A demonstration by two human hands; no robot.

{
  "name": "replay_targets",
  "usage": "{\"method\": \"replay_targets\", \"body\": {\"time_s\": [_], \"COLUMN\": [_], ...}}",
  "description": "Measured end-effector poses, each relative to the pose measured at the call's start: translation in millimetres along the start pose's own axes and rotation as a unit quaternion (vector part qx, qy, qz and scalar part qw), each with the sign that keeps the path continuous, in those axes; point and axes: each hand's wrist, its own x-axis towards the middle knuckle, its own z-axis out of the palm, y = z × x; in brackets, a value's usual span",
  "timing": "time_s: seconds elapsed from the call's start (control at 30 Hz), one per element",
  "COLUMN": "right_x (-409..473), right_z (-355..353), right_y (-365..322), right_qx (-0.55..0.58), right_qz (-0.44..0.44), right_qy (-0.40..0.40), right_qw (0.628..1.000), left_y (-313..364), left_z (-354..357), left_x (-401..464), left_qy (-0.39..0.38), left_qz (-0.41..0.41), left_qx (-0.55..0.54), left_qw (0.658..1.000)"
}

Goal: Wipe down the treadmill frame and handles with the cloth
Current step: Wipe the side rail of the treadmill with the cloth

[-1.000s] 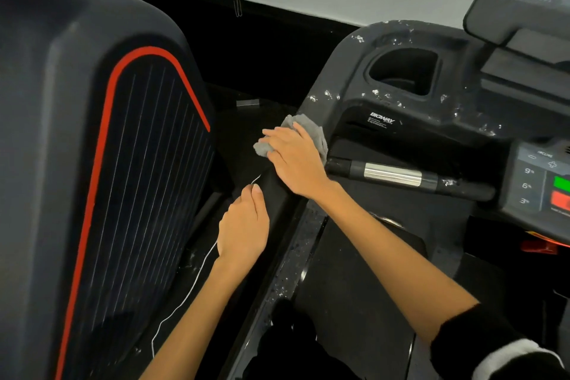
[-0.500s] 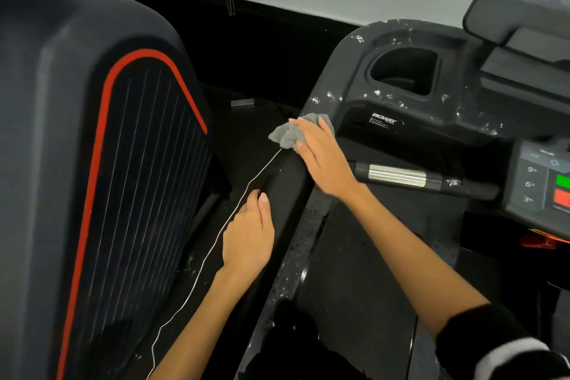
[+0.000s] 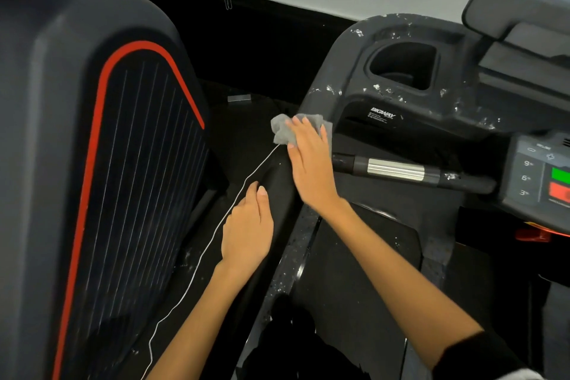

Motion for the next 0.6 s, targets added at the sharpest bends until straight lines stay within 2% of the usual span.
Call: {"method": "replay_targets", "body": {"time_s": [0.17, 0.33, 0.47, 0.6], "right_x": [-34, -20, 5, 0], "right_z": [-19, -15, -10, -15], "right_y": [1, 2, -3, -1], "right_qx": [0.005, 0.004, -0.033, -0.081], "right_qz": [-0.024, -0.04, -0.029, -0.056], "right_qy": [-0.02, -0.01, -0.034, -0.044], "right_qw": [0.999, 0.999, 0.998, 0.994], "left_y": [-1, -1, 0, 0], "left_z": [0, 0, 1, 0], "left_x": [0, -1, 0, -2], "left_qy": [0.002, 0.0, 0.004, 0.003], "left_qz": [0.004, 0.006, 0.003, 0.006], "left_qx": [0.008, 0.01, 0.016, 0.015], "left_qw": [1.0, 1.0, 1.0, 1.0]}}
